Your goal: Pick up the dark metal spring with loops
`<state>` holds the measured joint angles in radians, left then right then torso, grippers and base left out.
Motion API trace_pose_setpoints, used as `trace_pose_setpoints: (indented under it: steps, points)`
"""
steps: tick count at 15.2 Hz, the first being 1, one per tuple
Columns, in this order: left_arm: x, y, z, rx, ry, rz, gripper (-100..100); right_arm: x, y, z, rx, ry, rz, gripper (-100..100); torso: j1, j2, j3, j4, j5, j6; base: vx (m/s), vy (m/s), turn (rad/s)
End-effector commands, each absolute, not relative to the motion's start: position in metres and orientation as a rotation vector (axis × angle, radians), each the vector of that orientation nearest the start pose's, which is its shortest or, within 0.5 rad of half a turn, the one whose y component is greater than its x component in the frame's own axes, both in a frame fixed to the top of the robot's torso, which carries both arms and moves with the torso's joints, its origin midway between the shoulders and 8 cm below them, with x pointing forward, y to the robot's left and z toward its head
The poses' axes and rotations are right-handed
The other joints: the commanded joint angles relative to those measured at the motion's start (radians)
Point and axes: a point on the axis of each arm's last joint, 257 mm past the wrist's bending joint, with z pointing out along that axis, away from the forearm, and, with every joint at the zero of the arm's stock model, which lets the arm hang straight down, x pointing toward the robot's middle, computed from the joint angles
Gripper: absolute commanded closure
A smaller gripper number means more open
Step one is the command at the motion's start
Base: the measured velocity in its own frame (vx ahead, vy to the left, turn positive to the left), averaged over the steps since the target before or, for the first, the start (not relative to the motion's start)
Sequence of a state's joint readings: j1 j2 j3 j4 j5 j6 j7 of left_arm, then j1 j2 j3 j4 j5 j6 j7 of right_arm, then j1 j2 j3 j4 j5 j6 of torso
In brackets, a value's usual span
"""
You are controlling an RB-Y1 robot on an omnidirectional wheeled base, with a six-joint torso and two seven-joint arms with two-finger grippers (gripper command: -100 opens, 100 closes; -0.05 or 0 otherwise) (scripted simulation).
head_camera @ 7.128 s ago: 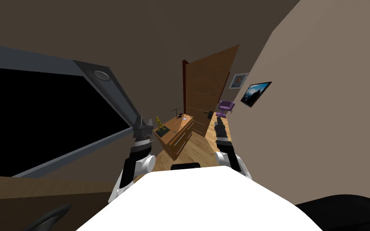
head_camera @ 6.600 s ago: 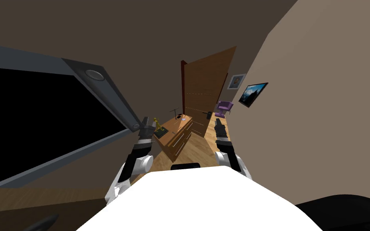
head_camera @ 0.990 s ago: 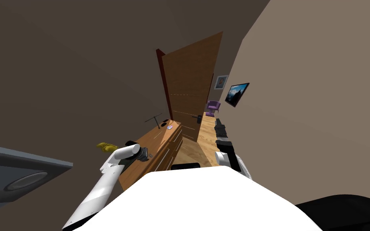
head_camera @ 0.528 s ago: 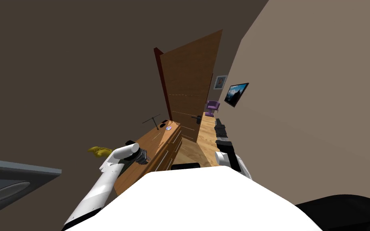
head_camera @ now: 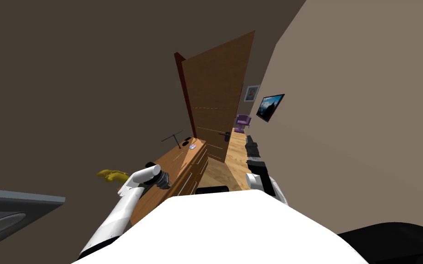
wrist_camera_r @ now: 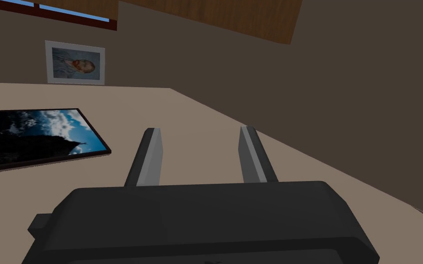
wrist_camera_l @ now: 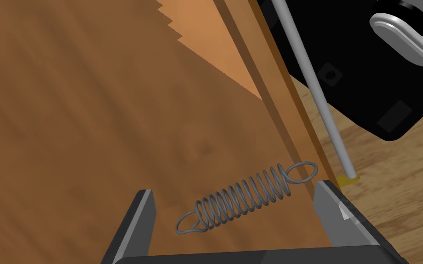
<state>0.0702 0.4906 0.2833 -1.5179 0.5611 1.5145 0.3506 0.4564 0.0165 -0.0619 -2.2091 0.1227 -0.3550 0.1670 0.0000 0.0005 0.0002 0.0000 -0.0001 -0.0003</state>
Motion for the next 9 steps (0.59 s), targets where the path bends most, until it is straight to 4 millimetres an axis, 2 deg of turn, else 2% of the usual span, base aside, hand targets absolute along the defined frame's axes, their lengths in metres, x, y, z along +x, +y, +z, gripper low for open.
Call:
trace_pose_setpoints:
  steps: [1,5,9]
  points:
    - [0.276,0.436,-0.438,-2.809,1.392,-0.166,100,0.381,-0.296,-0.023,0.658,0.825,0.978,0,0.000,0.000,0.000,0.000,0.000,0.000,0.000,0.000,0.000]
    - [0.276,0.437,-0.438,-2.808,1.391,-0.166,100,0.381,-0.296,-0.023,0.658,0.825,0.978,0,0.000,0.000,0.000,0.000,0.000,0.000,0.000,0.000,0.000]
    - [0.276,0.438,-0.420,-2.807,1.396,-0.161,100,0.381,-0.296,-0.023,0.658,0.825,0.978,0,-0.001,0.000,0.000,0.000,0.000,0.000,0.000,-0.009,0.011]
